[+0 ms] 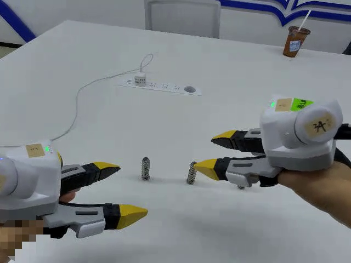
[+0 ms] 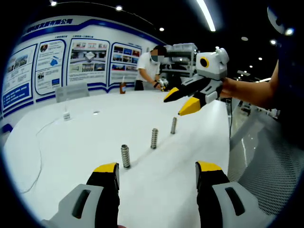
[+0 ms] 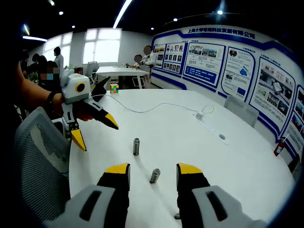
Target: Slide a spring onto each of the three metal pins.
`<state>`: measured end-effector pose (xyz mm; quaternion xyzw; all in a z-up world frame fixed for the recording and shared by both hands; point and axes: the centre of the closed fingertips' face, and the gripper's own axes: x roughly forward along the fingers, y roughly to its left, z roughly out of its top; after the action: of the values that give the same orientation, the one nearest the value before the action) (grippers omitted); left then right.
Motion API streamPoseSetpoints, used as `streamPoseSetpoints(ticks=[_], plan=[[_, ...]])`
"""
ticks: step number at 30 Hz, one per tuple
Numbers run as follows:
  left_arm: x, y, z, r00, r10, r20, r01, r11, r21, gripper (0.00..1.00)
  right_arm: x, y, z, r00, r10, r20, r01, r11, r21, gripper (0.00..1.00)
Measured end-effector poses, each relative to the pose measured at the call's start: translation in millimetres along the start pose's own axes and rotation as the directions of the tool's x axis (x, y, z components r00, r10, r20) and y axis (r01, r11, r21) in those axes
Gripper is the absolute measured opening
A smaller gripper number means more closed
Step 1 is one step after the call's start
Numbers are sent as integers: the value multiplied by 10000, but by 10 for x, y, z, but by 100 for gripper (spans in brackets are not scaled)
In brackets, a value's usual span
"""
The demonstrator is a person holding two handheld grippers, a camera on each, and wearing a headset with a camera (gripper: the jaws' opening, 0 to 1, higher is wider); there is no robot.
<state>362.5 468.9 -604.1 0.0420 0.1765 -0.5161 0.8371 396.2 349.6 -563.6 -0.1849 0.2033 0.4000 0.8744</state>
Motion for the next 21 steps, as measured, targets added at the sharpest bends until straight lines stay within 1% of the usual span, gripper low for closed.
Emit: streamPoseSetpoints(ticks=[4, 8, 14, 21], plan=[[12, -6, 6, 10000, -15, -42, 15, 10000, 21, 67, -112, -95, -79, 9995, -317, 75, 315, 9993, 183, 43], [12, -1, 18, 10000, 10, -50, -9, 10000, 33, 67, -204, -137, -148, 9986, -488, 190, 482, 9982, 350, 47], [10, 17, 19, 9999, 73, -99, -72, 10000, 36, 68, -341, -194, -328, 9966, -817, 110, 809, 9948, 623, 52], [35, 6, 8, 9999, 49, -143, -49, 10000, 20, 68, -484, -225, -537, 9946, -1041, -7, 1037, 9899, 968, 55]])
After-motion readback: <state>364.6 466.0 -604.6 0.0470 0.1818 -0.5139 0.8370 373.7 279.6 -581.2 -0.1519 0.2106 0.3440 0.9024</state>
